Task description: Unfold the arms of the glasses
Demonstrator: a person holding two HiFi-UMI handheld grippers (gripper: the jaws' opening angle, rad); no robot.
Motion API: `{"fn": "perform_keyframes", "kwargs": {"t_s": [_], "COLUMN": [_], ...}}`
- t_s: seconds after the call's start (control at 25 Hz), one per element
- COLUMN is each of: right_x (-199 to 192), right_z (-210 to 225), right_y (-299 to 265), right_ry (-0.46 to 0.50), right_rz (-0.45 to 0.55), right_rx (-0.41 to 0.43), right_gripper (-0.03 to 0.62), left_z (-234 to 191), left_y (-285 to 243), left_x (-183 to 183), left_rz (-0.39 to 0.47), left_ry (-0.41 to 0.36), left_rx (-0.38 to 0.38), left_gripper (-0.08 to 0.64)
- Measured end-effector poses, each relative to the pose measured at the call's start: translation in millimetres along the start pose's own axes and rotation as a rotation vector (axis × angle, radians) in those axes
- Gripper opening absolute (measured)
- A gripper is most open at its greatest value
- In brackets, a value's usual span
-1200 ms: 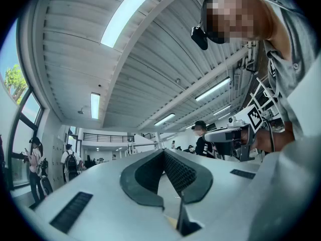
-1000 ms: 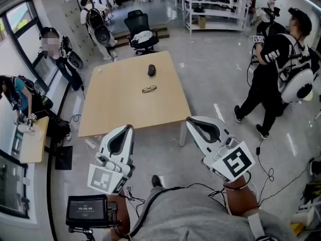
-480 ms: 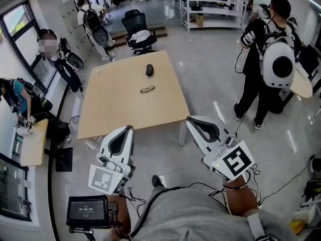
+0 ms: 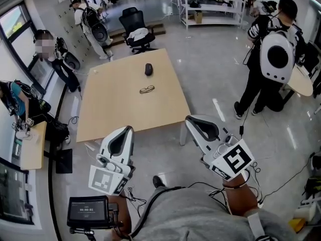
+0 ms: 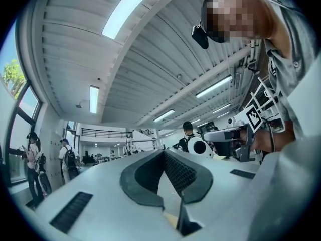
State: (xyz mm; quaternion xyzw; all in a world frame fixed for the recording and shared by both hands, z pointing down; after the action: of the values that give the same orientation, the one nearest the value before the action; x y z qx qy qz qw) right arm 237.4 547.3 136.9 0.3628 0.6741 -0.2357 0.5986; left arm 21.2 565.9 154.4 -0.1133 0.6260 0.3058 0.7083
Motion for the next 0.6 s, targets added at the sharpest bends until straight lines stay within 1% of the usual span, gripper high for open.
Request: {"fn": "perform_keyframes", "kwargs": {"t_s": [0.2, 0.6], "right_x": [-19, -42], "right_z": [8, 26], "right_y": [-32, -132], "right_ry": [-0.01, -0.022], "right_rz": [-0.032, -0.064], "right_rx": [-0.007, -0.036], "right_gripper": [0.008, 0.008], "left_z": [-29, -130], "left_y": [-11, -39], "left_x": [-22, -55], "left_rz": [-0.01, -0.014], "left_ry": [0.022, 0.049], "left_rx": [-0.009, -0.029], "left_gripper": [0.005, 0.005]}}
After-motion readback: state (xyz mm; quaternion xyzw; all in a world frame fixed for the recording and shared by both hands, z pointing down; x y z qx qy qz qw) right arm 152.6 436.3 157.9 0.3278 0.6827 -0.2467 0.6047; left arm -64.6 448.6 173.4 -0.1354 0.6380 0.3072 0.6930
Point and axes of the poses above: the fingertips, and each gripper's own axes: y backward along the fingers, z to its right, x out of its top, the point moved 5 cm from there along y, backward along the fingers, and after that the axes turned 1 degree about -x, right-handed, at the moved point
